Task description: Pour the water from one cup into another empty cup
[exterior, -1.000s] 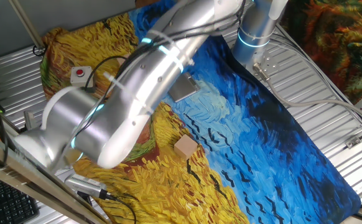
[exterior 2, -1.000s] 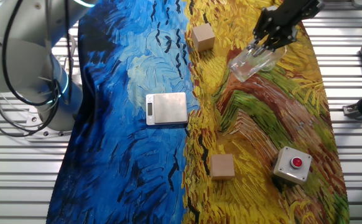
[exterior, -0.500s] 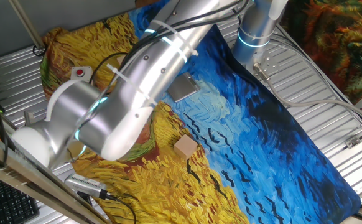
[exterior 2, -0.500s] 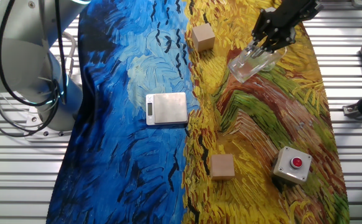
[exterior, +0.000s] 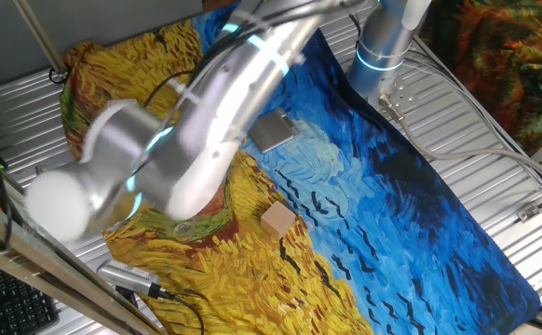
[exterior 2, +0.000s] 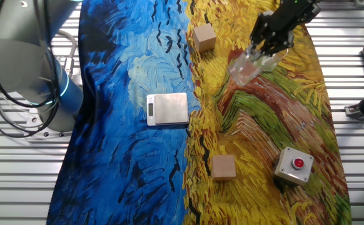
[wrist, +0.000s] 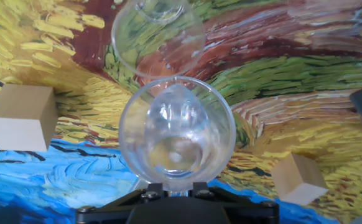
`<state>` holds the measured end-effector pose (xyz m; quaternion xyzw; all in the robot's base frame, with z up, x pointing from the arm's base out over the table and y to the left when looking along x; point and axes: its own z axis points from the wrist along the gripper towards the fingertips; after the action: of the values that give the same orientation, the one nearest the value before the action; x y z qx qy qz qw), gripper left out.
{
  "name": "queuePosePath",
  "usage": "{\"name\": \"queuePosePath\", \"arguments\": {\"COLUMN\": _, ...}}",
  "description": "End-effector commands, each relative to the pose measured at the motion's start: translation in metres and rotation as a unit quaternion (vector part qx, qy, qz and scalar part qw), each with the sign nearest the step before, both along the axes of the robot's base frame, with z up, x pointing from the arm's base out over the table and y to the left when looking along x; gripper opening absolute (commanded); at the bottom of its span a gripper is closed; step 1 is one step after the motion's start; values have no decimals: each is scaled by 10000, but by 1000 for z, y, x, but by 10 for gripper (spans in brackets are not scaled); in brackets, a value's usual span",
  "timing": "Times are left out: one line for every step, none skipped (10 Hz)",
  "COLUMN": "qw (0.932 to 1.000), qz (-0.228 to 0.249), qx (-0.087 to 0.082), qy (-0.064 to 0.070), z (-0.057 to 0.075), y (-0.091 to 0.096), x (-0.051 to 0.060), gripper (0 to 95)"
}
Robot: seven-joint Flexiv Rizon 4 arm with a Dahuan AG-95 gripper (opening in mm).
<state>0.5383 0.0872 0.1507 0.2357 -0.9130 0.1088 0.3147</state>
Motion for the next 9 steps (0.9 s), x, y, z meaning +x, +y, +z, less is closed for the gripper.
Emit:
{"name": "queuePosePath", "arguments": {"qw": 10000, "qz": -70, "qx": -9, "qy": 54, "z": 2, "y": 4, "x": 5, "gripper": 0}}
{"name": "queuePosePath", "arguments": {"qw": 10000, "qz": -94, "qx": 11, "qy": 12, "z": 2, "y": 4, "x": 5, "gripper": 0}}
{"name": "queuePosePath", "arguments": {"qw": 10000, "qz": -60, "qx": 13, "qy": -32, "z": 2, "y": 4, "x": 5, "gripper": 0}}
{"name": "queuePosePath", "arguments": {"qw": 9999, "qz": -117, "qx": 78, "qy": -83, "z": 2, "y": 3, "x": 4, "gripper": 0}}
{"name": "queuePosePath", "arguments": {"qw": 9998, "qz": -114, "qx": 77, "qy": -125, "z": 2, "y": 3, "x": 4, "gripper": 0}}
{"name": "queuePosePath", "arguments": {"qw": 9998, "qz": -101, "qx": 96, "qy": -173, "z": 2, "y": 3, "x": 4, "gripper": 0}}
{"name": "queuePosePath", "arguments": {"qw": 9997, "qz": -91, "qx": 101, "qy": -197, "z": 2, "y": 3, "x": 4, "gripper": 0}}
{"name": "queuePosePath", "arguments": {"qw": 9996, "qz": -110, "qx": 120, "qy": -230, "z": 3, "y": 3, "x": 4, "gripper": 0}}
{"name": "queuePosePath", "arguments": {"qw": 9995, "qz": -115, "qx": 134, "qy": -277, "z": 3, "y": 3, "x": 3, "gripper": 0}}
